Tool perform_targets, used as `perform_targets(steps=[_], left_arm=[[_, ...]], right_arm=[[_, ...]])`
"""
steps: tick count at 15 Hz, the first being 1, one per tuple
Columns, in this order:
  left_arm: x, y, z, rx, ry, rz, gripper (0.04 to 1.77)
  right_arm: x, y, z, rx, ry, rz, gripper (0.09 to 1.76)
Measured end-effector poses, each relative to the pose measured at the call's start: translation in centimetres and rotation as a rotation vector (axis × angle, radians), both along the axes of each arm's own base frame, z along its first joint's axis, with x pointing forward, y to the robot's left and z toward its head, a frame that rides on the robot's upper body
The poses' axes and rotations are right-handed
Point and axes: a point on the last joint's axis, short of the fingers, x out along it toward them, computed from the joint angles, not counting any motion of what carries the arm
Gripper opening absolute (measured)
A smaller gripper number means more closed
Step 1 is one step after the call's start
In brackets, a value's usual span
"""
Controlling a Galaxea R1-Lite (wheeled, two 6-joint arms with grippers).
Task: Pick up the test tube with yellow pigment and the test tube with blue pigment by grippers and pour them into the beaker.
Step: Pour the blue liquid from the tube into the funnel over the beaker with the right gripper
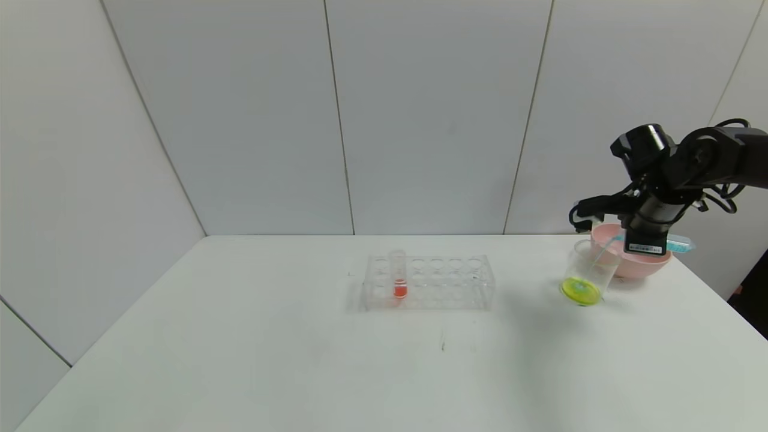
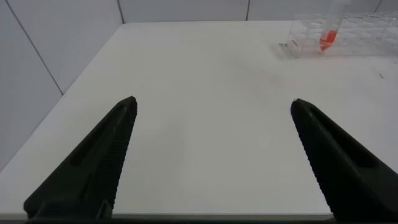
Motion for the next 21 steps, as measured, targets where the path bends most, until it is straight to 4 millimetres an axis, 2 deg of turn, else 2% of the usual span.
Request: perform_targets(steps=[8,21], left_arm=[[0.0,0.0,0.0,0.0,0.0,0.0,1.76],[0.0,0.0,0.0,0.0,0.0,0.0,1.76]], right_arm=[[0.3,0.5,0.0,-0.051,-0.012,0.018,0.51],[0.9,1.2,0.4,-0.245,-0.032,0.015,0.51]])
